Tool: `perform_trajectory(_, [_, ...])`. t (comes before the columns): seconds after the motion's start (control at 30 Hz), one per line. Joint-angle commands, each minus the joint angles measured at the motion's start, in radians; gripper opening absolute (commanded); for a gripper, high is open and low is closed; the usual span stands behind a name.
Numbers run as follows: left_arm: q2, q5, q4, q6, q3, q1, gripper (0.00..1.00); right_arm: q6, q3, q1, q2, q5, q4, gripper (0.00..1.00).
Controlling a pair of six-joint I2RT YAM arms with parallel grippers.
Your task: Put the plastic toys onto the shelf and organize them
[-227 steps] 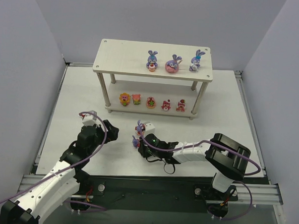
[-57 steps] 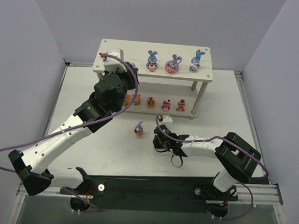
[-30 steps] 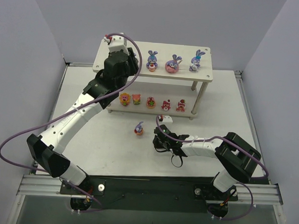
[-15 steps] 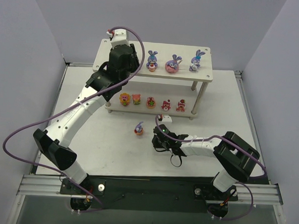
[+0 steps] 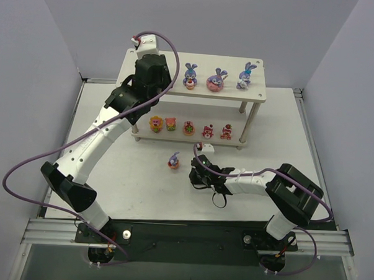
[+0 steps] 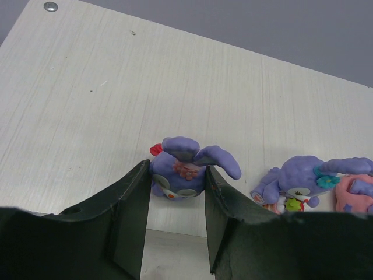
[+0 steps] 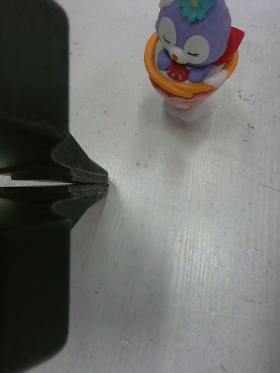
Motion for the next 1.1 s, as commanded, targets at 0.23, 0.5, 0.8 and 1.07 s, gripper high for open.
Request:
perform_trajectory(0.23, [0.029,0.004,-0.046,-0.013,0.073,0.014,0.16,0.012,0.014,-0.007,0.024,-0.010,-0.044,0.02])
perform_trajectory(0.5, [0.020,0.013,-0.026,-0.013,0.048,0.014,0.33,0.012,0.014,-0.007,0.023,-0.007,-0.044,0.02])
perform_trajectory(0.8, [-0.005,0.053,0.015,0.016,0.010,0.014,0.40,0.011,0.014,-0.007,0.024,-0.007,-0.044,0.02])
perform_trajectory(1.07, [-0.016,0.051,0.029,0.029,-0.009,0.014,0.50,0.008,0.016,-0.007,0.024,-0.002,-0.045,0.02])
